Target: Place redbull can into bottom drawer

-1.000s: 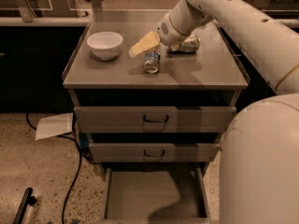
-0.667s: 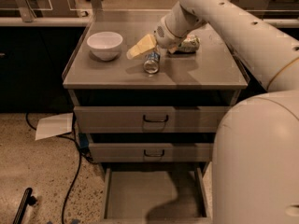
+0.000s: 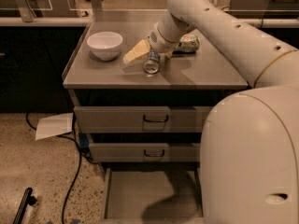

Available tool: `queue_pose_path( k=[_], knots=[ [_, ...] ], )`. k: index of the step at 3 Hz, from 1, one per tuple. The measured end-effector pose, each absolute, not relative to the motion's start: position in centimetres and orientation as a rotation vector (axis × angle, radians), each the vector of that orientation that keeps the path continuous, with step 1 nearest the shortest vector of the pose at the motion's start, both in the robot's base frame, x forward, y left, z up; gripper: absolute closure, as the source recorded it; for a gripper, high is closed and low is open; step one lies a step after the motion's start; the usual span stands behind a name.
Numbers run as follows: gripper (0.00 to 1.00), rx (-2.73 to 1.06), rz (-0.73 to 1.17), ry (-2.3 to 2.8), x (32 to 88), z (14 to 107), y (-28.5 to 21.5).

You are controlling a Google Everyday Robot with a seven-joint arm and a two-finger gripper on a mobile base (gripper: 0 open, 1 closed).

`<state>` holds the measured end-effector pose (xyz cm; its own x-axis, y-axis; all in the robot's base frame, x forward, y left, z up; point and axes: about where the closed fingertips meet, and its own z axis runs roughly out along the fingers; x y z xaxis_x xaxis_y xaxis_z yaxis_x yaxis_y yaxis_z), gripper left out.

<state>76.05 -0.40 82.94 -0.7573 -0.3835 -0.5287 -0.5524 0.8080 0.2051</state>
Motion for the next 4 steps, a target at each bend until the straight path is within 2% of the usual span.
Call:
queue_pose_path(
  k=[1,4],
  knots=[
    [0.18,-0.695,0.484,2.523,76.06,82.88,-0.37],
    [0.87,-0.696,0.484,2.523,76.06,82.87,-0.37]
  ],
)
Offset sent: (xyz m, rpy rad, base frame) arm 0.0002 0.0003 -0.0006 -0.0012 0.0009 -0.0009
